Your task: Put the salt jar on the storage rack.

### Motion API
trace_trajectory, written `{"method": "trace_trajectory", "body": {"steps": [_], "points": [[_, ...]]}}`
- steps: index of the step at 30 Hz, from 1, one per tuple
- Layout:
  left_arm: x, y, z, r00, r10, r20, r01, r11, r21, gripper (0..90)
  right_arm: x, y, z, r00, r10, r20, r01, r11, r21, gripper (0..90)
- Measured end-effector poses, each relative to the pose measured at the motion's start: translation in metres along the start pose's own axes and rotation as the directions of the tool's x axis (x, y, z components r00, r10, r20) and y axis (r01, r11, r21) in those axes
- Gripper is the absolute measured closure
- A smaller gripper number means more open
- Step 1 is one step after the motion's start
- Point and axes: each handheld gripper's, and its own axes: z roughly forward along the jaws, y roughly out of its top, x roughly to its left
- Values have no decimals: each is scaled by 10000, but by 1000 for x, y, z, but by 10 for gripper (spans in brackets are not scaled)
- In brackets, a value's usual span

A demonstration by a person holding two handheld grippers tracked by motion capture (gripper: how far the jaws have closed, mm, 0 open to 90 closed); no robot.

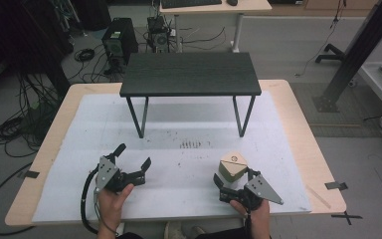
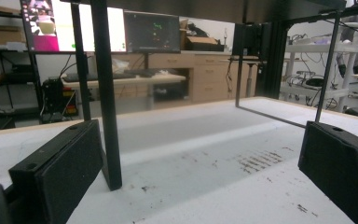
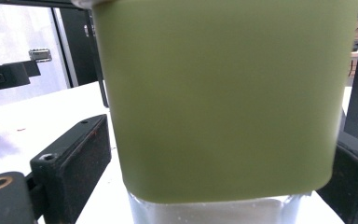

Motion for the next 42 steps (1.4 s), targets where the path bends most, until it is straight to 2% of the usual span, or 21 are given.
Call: {"method": "trace_trajectory", "body": {"steps": [24,42], "points": [[0,0,0,10000,-7,-1,7,10000,6,4,2,-1,-1,9993,-126,364,130,9999,-99,219],[0,0,0,10000,-4,2,4,10000,8,4,3,-1,-1,9980,-139,624,150,9997,-170,275]]}}
